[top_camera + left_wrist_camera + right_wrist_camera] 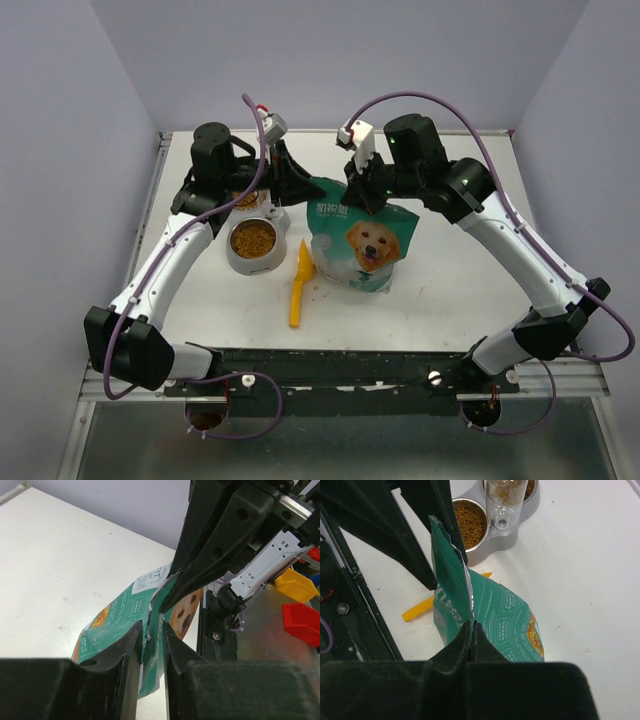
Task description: Serve the pet food
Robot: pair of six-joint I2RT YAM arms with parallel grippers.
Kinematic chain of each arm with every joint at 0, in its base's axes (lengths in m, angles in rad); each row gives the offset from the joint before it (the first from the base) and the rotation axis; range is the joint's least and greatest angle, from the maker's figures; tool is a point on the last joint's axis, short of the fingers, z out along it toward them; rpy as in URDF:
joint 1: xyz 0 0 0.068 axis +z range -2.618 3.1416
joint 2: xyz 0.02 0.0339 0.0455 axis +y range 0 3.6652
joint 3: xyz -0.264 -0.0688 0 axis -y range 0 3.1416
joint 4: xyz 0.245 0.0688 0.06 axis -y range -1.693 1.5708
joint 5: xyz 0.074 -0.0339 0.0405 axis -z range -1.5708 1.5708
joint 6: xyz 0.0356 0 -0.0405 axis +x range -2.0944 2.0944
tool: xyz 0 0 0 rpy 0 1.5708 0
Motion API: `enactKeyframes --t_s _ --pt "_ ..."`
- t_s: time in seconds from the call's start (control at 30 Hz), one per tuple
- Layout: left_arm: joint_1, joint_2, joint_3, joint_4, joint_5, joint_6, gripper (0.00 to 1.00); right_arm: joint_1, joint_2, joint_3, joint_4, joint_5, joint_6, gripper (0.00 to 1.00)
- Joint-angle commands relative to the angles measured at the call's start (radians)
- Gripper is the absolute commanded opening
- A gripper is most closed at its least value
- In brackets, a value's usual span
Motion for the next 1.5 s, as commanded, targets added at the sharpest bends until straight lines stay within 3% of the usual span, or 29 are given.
enactKeyframes --t_s 0.0,0.17,0.27,0.33,0.4,0.47,0.53,0.57,0.63,0.9,1.03,1.17,1.43,1.47 --pt "-0.057 -0.032 -0.007 0.019 0.003 0.018 0.42 -0.011 -0.011 0.036 0.003 -0.057 0.005 0.00" --pt "-0.098 -0.001 -0.011 0.112 -0.009 -0.049 0.41 -0.011 0.001 0.052 -0.011 -0.068 0.005 0.00" --pt "-0.105 0.026 0.016 0.095 -0.020 -0.035 0.08 -0.011 -0.007 0.055 -0.009 -0.043 0.009 0.00" --pt "-0.105 0.031 0.039 0.019 -0.034 0.020 0.00 -0.012 -0.010 0.055 -0.012 -0.016 0.010 0.00" --pt "-0.105 0.023 0.056 -0.076 -0.064 0.114 0.00 -0.011 -0.011 0.059 -0.020 0.019 0.013 0.00" --pt "-0.102 0.000 0.055 -0.124 -0.096 0.176 0.00 -0.011 -0.017 0.059 -0.037 0.091 0.019 0.12" --pt "-0.095 -0.012 0.047 -0.132 -0.112 0.189 0.00 -0.011 -0.036 0.045 -0.049 0.142 0.019 0.31" --pt "-0.091 -0.015 0.045 -0.134 -0.107 0.189 0.00 -0.011 -0.048 0.040 -0.057 0.164 0.019 0.36" --pt "-0.089 -0.018 0.044 -0.141 -0.113 0.193 0.00 -0.011 -0.068 0.028 -0.074 0.202 0.024 0.38" --pt "-0.054 -0.030 0.016 -0.025 -0.132 0.101 0.00 -0.011 -0.100 -0.020 -0.120 0.280 0.013 0.23" --pt "-0.043 -0.018 0.039 0.023 -0.126 0.066 0.00 -0.011 -0.102 -0.023 -0.115 0.293 0.016 0.33" --pt "-0.043 0.005 0.065 0.049 -0.107 0.038 0.00 -0.011 -0.074 -0.015 -0.108 0.264 0.019 0.35" --pt "-0.026 0.051 0.117 0.069 -0.081 0.029 0.00 -0.043 -0.045 0.002 -0.080 0.138 0.016 0.17" --pt "-0.026 0.057 0.129 0.064 -0.078 0.031 0.00 -0.052 -0.048 -0.006 -0.078 0.133 0.015 0.09"
